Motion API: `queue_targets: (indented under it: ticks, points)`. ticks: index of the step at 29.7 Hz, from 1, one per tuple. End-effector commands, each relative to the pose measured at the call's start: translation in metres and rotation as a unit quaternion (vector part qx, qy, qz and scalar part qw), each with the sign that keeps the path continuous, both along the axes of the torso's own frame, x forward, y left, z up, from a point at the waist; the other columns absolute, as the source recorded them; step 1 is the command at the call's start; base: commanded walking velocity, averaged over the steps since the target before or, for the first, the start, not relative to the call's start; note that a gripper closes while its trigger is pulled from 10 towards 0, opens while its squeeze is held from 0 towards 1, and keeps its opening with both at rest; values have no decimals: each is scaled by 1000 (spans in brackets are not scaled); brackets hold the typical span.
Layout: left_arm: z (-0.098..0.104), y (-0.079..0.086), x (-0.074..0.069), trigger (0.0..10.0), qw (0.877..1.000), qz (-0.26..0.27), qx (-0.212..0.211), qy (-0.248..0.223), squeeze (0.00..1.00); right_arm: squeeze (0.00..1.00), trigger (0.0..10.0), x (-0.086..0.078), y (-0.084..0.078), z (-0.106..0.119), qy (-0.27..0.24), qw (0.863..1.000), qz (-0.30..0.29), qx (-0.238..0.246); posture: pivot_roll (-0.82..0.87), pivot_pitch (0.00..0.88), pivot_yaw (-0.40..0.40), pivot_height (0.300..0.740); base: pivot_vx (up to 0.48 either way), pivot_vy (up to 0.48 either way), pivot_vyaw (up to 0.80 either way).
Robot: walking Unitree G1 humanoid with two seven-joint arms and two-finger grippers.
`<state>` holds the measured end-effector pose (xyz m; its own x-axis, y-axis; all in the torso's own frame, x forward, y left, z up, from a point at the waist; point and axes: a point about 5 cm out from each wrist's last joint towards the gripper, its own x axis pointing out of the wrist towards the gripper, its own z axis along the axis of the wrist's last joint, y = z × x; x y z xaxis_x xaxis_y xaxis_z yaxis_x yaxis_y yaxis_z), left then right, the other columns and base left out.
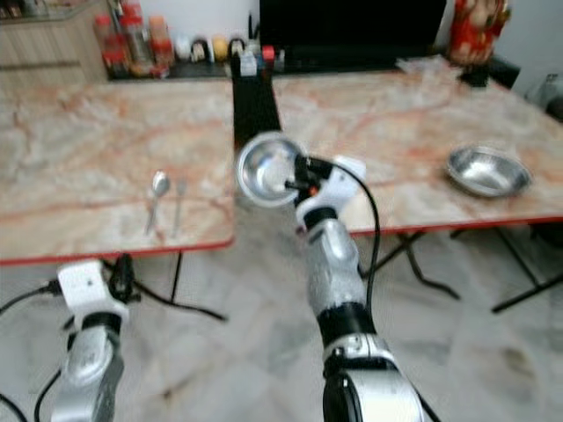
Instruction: Setting the table
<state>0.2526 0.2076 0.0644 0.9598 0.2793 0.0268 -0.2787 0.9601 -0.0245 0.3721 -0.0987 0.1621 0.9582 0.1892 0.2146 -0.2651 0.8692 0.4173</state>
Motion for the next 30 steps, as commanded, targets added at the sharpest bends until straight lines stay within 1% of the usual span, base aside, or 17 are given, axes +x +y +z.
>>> queue_targets:
  ticks: [1,2,3,4,7,9,11,12,14,16,17,21,22,23,25,27,30]
  points:
    - [-6,12,-7,10000,1000,23,13,13,0,0,10000,0,9,6,-10,1000,10,2,64,22,-10,732,0,-424,0]
    - [-11,14,-11,10000,999,28,16,25,0,0,10000,0,9,6,-10,1000,10,1,67,22,-12,732,0,-416,0]
    - [-28,18,-17,10000,997,30,11,68,0,0,10000,0,9,6,-8,1000,12,1,71,23,-14,732,0,0,0]
    - [-28,18,-17,10000,997,30,11,68,0,0,10000,0,9,6,-8,1000,12,1,71,23,-14,732,0,0,0]
    - [-46,18,-23,10000,992,19,7,123,0,0,10000,1,10,5,-6,1000,13,0,74,23,-17,732,0,0,0]
    - [-50,18,-24,10000,991,15,8,134,0,0,10000,0,10,5,-6,1000,13,0,74,23,-17,732,0,0,0]
    - [-84,21,-42,10000,977,10,-24,212,0,0,10000,0,11,2,1,1000,15,-5,72,21,-18,732,0,0,0]
    - [-84,21,-42,10000,977,10,-24,212,0,0,10000,0,11,2,1,1000,15,-5,72,21,-18,732,0,0,0]
    - [-103,22,-57,10000,964,14,-42,263,0,0,10000,0,12,0,5,1000,16,-9,69,21,-16,732,0,0,0]
    - [-116,23,-70,10000,952,16,-49,301,0,0,10000,0,11,0,6,1000,14,-10,59,18,-11,732,0,0,0]
    - [-116,23,-70,10000,952,16,-49,301,0,0,10000,0,11,0,6,1000,14,-10,59,18,-11,732,0,0,0]
    - [-136,18,-89,10000,929,13,-55,364,0,0,10000,0,8,-1,4,999,5,-38,44,13,-4,732,277,0,309]
    - [-139,17,-92,10000,926,12,-58,374,0,0,10000,0,7,-2,4,999,3,-40,42,12,-4,732,322,0,800]
    - [-139,17,-92,10000,926,12,-58,374,0,0,10000,0,7,-2,4,999,3,-40,42,12,-4,732,322,0,800]
    - [-146,13,-100,10000,914,12,-63,402,0,0,10000,0,4,-2,9,1000,-1,-28,33,10,-3,732,334,0,400]
    - [-150,11,-105,10000,907,11,-65,417,0,0,10000,0,2,-3,13,1000,-5,-22,29,8,-4,732,336,0,0]
    - [-153,10,-110,10000,902,12,-69,426,0,0,10000,1,0,-2,12,1000,-7,-24,23,9,-5,732,334,0,0]
